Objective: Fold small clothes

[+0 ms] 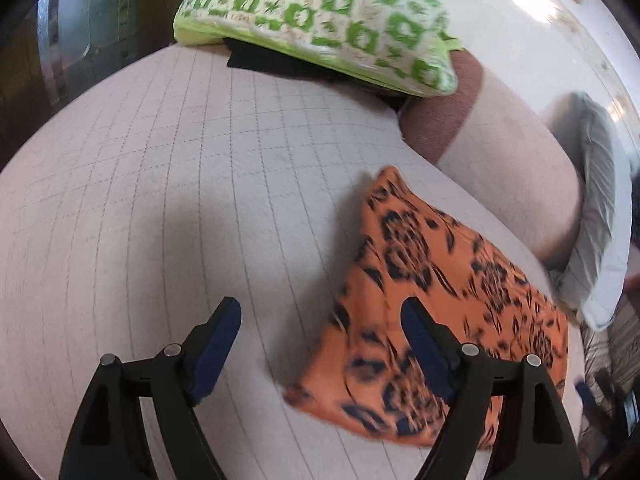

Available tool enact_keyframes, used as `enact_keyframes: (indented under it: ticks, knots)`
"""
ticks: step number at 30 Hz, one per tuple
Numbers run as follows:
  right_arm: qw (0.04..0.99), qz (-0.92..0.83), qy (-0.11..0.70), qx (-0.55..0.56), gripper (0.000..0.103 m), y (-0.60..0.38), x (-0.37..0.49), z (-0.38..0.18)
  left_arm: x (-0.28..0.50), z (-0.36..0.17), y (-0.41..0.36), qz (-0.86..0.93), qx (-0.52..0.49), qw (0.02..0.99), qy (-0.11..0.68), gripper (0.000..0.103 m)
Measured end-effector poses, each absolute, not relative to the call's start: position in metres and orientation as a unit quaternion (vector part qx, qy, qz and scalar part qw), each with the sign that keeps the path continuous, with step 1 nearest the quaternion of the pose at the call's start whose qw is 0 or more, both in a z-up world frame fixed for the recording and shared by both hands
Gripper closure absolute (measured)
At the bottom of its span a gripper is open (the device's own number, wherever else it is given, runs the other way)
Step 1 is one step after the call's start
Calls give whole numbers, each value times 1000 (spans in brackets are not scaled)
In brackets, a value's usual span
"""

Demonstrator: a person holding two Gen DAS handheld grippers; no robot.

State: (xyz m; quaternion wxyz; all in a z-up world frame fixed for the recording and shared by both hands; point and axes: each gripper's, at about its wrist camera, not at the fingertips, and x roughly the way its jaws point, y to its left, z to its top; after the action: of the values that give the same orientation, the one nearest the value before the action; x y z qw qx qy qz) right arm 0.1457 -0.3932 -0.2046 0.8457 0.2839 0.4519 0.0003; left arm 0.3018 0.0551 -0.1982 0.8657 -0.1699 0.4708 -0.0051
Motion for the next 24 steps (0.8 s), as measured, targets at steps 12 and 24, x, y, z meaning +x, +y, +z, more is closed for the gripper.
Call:
enact_keyframes:
  ticks: [12,24]
  knots:
    - [738,-55,418,527,20,-490,45,-241,233,-250,16,-84,-280,802,521,20]
    - [715,-70,388,577,20,-488,121,-304,285,-268,18,-128,-392,774,480,11]
